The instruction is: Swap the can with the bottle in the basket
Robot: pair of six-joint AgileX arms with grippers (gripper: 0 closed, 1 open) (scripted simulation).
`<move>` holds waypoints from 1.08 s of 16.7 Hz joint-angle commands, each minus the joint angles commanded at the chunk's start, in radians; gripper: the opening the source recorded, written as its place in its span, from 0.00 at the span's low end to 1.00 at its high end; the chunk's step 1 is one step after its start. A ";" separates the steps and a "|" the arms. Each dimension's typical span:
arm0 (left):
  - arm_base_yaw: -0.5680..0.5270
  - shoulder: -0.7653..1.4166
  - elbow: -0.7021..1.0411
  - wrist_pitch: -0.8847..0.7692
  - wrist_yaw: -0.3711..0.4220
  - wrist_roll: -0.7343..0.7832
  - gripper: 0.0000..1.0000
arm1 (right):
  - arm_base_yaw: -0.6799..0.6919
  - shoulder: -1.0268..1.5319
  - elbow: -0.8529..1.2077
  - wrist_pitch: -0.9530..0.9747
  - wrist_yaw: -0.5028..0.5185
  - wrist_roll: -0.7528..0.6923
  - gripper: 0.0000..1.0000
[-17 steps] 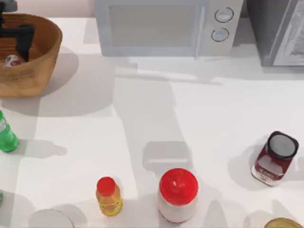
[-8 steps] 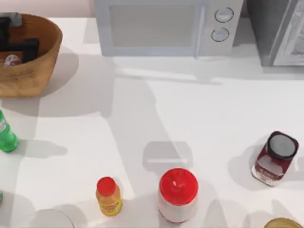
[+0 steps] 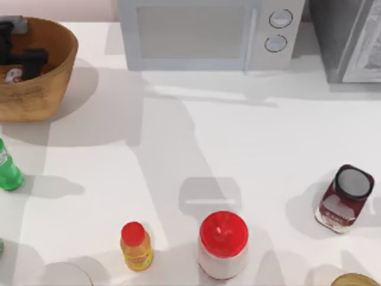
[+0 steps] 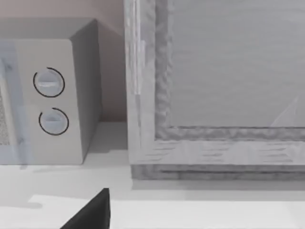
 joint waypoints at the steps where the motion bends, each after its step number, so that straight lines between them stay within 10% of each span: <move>1: 0.000 0.000 0.000 0.000 0.000 0.000 0.55 | 0.000 0.000 0.000 0.000 0.000 0.000 1.00; 8: 0.000 0.000 0.000 0.000 0.000 0.000 0.02 | 0.000 0.000 0.000 0.000 0.000 0.000 1.00; 18: 0.002 -0.059 -0.031 -0.008 -0.010 -0.011 0.00 | 0.000 0.000 0.000 0.000 0.000 0.000 1.00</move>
